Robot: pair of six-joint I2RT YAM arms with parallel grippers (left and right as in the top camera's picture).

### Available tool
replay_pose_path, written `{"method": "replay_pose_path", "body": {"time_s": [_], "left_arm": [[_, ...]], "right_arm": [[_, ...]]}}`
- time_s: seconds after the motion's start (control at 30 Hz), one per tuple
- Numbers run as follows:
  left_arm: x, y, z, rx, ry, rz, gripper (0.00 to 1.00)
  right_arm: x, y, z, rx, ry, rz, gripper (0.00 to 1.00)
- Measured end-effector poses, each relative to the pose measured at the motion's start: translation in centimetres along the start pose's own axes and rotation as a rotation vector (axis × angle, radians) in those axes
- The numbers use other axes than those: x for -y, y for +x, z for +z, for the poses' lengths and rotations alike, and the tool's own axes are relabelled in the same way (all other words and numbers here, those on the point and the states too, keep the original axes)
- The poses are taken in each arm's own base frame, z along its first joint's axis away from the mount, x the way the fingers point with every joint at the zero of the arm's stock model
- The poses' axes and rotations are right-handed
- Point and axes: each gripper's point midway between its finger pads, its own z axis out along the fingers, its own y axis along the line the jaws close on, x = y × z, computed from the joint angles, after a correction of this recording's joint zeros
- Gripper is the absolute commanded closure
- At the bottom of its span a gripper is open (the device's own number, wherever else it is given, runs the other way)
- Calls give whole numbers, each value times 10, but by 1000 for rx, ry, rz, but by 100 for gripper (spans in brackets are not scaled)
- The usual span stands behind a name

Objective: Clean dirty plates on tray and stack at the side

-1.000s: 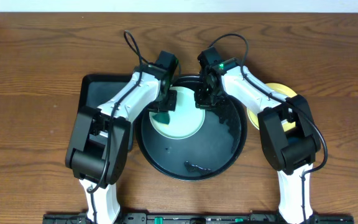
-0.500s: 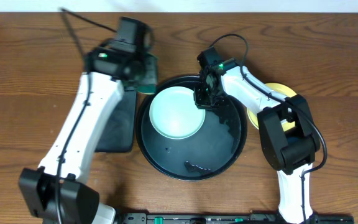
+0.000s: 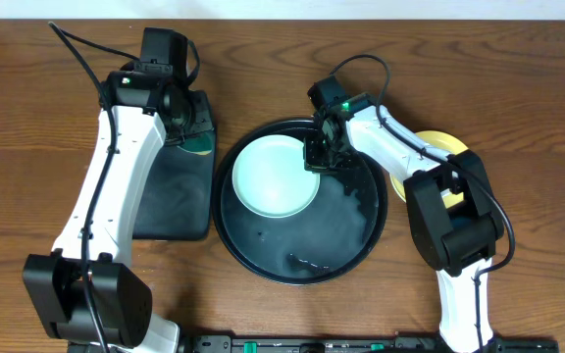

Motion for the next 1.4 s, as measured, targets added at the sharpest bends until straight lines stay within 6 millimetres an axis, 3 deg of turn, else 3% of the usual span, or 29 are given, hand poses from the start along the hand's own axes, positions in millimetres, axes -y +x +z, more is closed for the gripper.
{"method": "replay_pose_path", "body": {"time_s": [0.17, 0.3, 0.57, 0.7, 1.4], "left_arm": [[0, 0, 0, 0, 0, -1, 92], [0, 0, 0, 0, 0, -1, 93], [0, 0, 0, 0, 0, -1, 92], [0, 0, 0, 0, 0, -1, 92], [0, 0, 0, -1, -1, -1, 92]], "right_arm": [[2, 3, -6, -2, 9, -23, 99], [3, 2, -24, 58, 61, -71, 99], [-10, -9, -134, 393, 229, -216, 99], [-13, -5, -169, 508, 336, -287, 99], [-38, 37, -245, 825, 925, -546, 99]]}}
